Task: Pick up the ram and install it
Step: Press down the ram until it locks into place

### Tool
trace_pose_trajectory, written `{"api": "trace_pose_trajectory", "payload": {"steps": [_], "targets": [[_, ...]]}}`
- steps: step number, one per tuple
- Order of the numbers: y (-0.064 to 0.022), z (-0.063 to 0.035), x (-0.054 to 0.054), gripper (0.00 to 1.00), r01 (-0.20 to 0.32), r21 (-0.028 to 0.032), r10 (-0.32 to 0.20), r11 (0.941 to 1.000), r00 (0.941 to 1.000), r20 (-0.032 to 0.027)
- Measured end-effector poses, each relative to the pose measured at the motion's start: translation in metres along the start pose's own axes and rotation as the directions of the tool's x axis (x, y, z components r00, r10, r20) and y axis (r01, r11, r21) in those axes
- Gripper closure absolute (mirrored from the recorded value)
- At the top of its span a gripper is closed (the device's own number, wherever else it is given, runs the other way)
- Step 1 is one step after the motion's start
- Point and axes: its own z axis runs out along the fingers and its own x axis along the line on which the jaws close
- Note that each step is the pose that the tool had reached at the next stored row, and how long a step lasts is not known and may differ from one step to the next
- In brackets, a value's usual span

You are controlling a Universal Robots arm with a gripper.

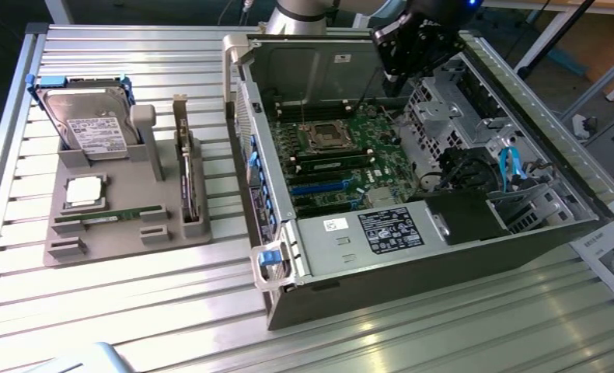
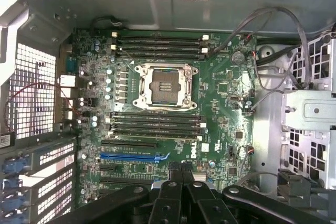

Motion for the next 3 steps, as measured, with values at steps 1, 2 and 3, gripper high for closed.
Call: {"api": "trace_pose_trajectory", "payload": {"steps": [1,2,3], "targets": [[0.0000,0.0000,0.0000,0.90,0.000,0.0000,0.000,1.0000,1.0000,0.0000],[0.0000,0.0000,0.0000,0.90,0.000,0.0000,0.000,1.0000,1.0000,0.0000],[0.0000,0.0000,0.0000,0.90,0.000,0.0000,0.000,1.0000,1.0000,0.0000]]}}
